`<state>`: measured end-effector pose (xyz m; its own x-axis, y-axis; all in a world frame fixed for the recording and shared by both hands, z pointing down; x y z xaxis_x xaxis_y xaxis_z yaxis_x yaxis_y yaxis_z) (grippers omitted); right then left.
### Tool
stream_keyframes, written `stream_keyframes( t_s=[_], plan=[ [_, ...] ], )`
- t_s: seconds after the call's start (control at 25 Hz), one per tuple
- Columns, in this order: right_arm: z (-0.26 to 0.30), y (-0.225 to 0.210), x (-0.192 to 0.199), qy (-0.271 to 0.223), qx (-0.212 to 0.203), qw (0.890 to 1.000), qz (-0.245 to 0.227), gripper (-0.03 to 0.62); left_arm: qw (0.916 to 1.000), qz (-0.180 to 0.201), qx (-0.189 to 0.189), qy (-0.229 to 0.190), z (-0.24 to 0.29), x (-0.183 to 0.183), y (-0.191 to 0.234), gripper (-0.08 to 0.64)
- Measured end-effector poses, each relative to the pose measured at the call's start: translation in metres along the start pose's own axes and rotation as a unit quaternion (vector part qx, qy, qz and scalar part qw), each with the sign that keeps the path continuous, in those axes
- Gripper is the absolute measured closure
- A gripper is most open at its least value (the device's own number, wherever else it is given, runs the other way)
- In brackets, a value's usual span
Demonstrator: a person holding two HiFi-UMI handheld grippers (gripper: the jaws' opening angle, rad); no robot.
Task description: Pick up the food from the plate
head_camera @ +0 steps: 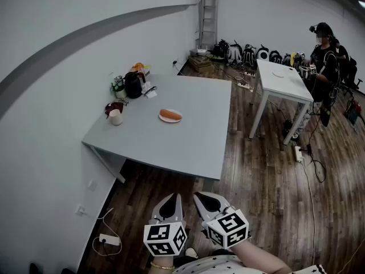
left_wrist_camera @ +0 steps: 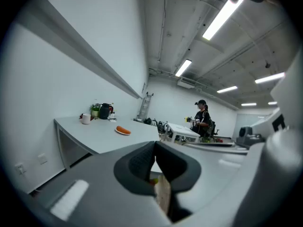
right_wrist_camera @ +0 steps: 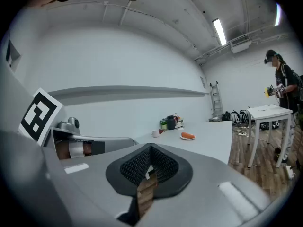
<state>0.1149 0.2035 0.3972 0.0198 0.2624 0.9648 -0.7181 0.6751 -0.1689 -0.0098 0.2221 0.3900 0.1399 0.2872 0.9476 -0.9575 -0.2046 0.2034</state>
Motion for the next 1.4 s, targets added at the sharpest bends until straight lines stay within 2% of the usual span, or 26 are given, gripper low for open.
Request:
stream_keyframes(
  t_s=[0.36, 0.72, 0.96, 1.16, 1.4],
  plan=[
    [0.036, 0.009, 0.007, 0.014, 0.021, 1.0, 0.01, 0.594, 0.9999, -0.002, 0.004, 0.013, 0.007, 0.001, 0.048, 0.552],
    [0.077, 0.004, 0.009, 0.041, 0.014, 0.999, -0.008, 0.593, 0.9996, -0.013, -0.003, 0.025, 0.036, 0.005, 0.08, 0.552],
    [0.141, -0.031, 0.001, 0.041, 0.007, 0.999, -0.014, 0.593, 0.9995, -0.022, -0.011, 0.02, 0.089, -0.01, 0.119, 0.552],
    [0.201, -0.071, -0.024, 0.063, -0.006, 0.998, -0.025, 0.592, 0.9995, -0.007, -0.027, 0.014, 0.153, -0.044, 0.145, 0.552],
    [0.256, -0.118, -0.042, 0.074, -0.003, 0.997, -0.032, 0.592, 0.9997, 0.0, -0.014, 0.018, 0.225, -0.068, 0.161, 0.552]
  ],
)
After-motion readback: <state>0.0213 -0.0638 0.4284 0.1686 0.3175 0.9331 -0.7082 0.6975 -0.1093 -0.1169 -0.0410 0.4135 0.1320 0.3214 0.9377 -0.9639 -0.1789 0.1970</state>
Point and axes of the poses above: the fingertips, and each gripper's own axes: z forward along the fingers, y to its left, x out of its underside, the point moved 7 cm from there along -z, backward along the fingers, and after that the axes turned 1 degree about y, right-handed, at the moved point
